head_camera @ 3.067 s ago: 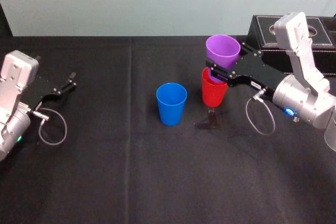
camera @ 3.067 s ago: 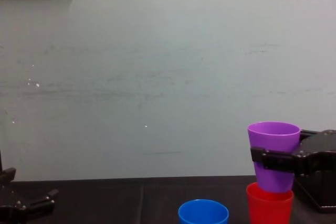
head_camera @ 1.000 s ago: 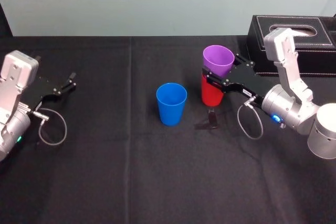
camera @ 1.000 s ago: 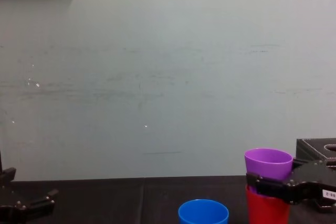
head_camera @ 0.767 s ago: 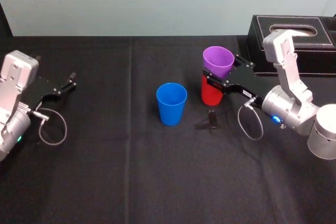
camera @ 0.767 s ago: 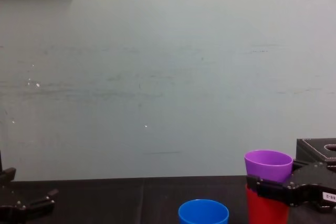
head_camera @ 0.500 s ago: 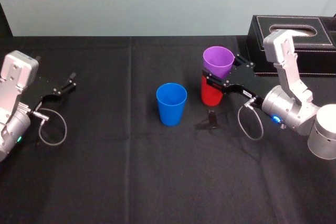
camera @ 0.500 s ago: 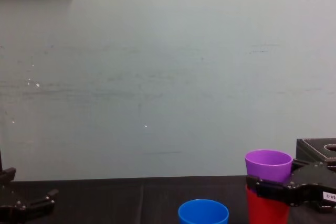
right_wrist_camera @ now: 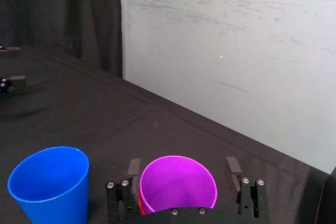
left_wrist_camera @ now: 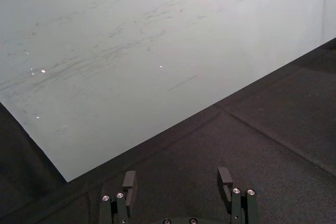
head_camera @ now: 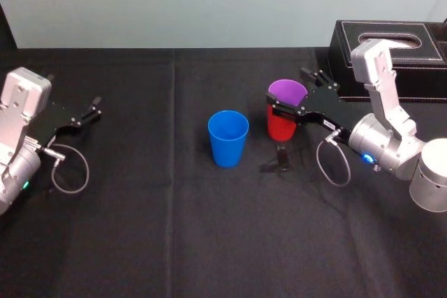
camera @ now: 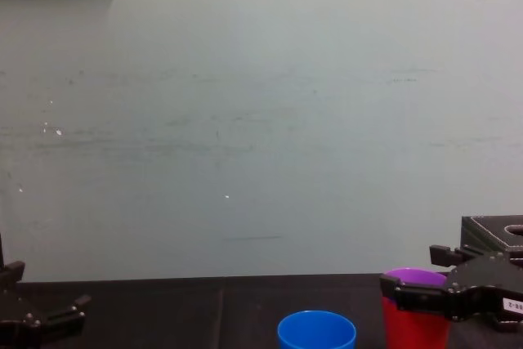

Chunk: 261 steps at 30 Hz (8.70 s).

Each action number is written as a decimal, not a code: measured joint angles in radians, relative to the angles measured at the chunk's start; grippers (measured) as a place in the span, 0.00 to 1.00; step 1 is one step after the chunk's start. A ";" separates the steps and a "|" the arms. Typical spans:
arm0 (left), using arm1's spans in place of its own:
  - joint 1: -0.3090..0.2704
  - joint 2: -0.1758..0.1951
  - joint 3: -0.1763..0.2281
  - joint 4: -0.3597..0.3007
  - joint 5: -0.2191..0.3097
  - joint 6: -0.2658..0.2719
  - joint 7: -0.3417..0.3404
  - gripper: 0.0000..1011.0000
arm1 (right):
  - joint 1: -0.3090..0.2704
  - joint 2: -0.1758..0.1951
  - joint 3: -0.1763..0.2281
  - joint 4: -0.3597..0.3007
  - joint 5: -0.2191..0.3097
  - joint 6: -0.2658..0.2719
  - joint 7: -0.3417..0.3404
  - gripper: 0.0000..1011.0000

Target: Stack the three plastic cups sequentially using one hand.

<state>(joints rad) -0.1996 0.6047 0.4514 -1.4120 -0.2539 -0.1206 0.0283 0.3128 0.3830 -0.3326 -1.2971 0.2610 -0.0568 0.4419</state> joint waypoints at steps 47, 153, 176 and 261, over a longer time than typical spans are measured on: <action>0.000 0.000 0.000 0.000 0.000 0.000 0.000 0.99 | -0.246 0.084 -0.063 -0.212 0.017 -0.042 0.079 0.99; 0.000 0.000 0.000 0.000 0.000 0.000 0.000 0.99 | -0.085 -0.027 -0.023 -0.262 0.018 0.122 -0.004 0.72; 0.000 0.000 0.000 0.000 0.000 0.000 0.000 0.99 | -0.064 0.051 0.055 -0.317 0.108 0.232 -0.078 0.72; 0.000 0.000 0.000 0.000 0.000 0.000 0.000 0.99 | -0.141 0.010 0.065 -0.219 0.007 0.041 -0.140 0.99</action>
<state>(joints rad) -0.1996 0.6047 0.4514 -1.4120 -0.2539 -0.1206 0.0283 0.1713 0.3927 -0.2676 -1.5158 0.2677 -0.0153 0.3024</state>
